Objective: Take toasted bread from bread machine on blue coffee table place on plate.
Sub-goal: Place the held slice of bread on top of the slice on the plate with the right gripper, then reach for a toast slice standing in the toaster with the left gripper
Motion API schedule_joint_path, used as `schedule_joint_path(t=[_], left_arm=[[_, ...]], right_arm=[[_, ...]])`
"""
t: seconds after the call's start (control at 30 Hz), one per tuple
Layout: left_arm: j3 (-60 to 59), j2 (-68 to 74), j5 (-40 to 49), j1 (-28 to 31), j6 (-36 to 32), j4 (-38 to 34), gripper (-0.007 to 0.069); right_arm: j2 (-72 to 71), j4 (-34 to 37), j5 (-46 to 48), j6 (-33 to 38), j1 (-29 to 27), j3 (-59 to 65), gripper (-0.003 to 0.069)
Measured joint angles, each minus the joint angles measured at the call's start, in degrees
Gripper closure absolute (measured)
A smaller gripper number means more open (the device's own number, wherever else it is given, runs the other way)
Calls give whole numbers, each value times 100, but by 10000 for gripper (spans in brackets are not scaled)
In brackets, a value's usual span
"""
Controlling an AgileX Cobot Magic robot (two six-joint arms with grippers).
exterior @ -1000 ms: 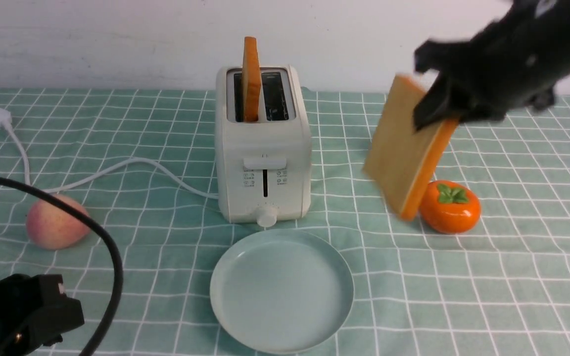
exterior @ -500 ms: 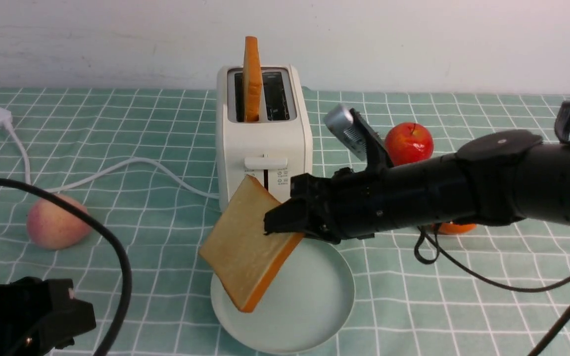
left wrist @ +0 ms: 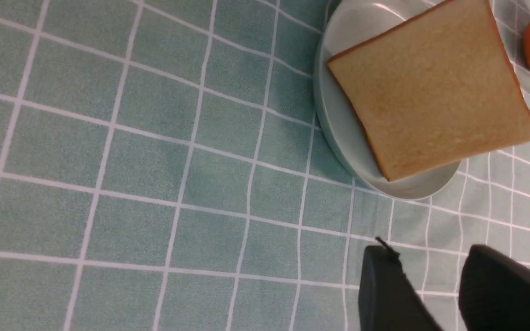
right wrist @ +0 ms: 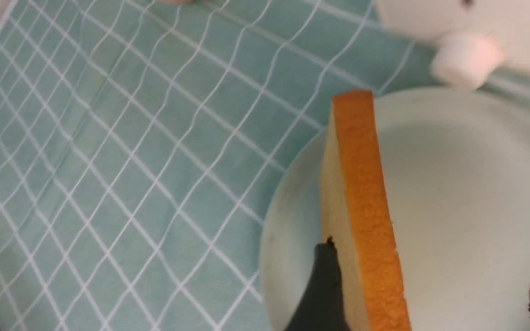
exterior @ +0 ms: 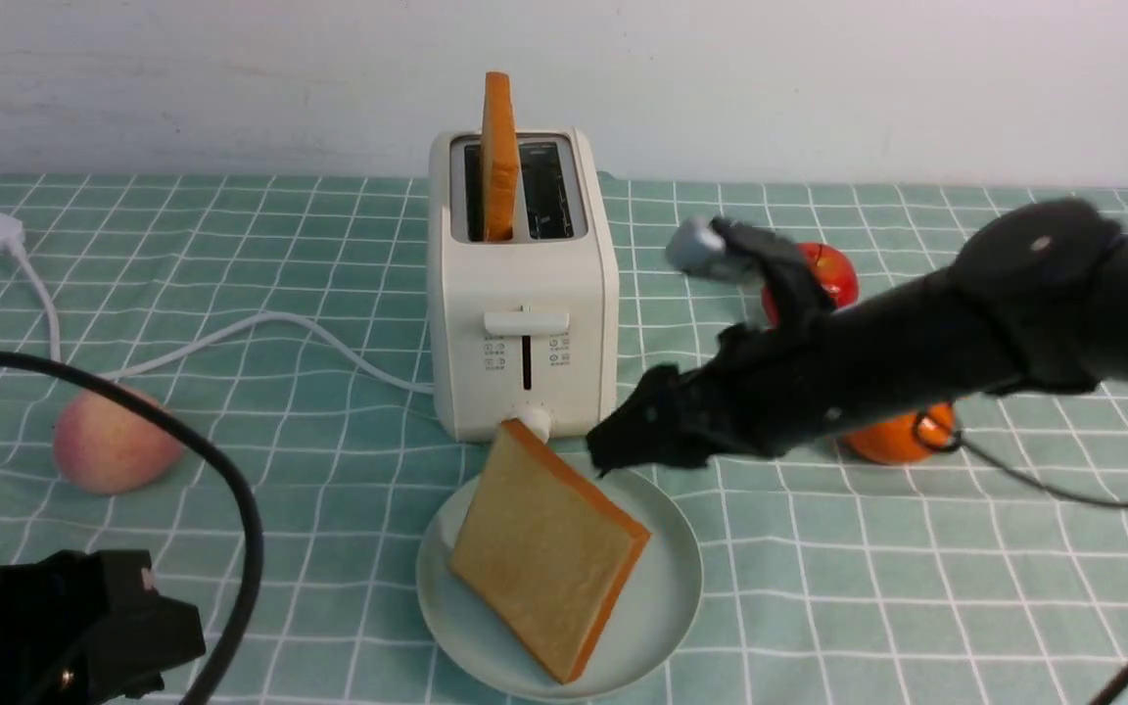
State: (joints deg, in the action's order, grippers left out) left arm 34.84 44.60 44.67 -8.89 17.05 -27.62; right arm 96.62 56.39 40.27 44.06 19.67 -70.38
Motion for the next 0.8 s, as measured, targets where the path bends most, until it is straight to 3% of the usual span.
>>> schedule_joint_path(t=[0.13, 0.27, 0.4, 0.47, 0.57, 0.63, 0.73, 0.8], left_arm=[[0, 0, -7, 0, -5, -419, 386], [0, 0, -311, 0, -242, -972, 386], [-4, 0, -1227, 0, -573, -2124, 386], [-4, 5, -2076, 0, -994, -3173, 386], [53, 62, -3032, 0, -1868, -4320, 386], [306, 222, -3271, 0, -2868, -4774, 386], [676, 452, -3108, 0, -3904, -4938, 386], [1242, 847, -2493, 0, -5109, -4890, 382]], right_arm=[[-526, -1131, 517, -466, -426, -679, 46], [-1127, -2144, 1218, -931, -553, -1460, 70], [-1531, -2267, 1665, -1103, -553, -1747, 132], [-1710, -2104, 2138, -1134, -553, -1771, 189], [-1814, -1964, 2823, -987, -553, -1771, 249], [-1869, -1957, 3055, -694, -553, -1771, 284], [-1940, -1976, 3125, -474, -553, -1771, 307], [-2036, -1982, 3137, -496, -553, -1764, 316]])
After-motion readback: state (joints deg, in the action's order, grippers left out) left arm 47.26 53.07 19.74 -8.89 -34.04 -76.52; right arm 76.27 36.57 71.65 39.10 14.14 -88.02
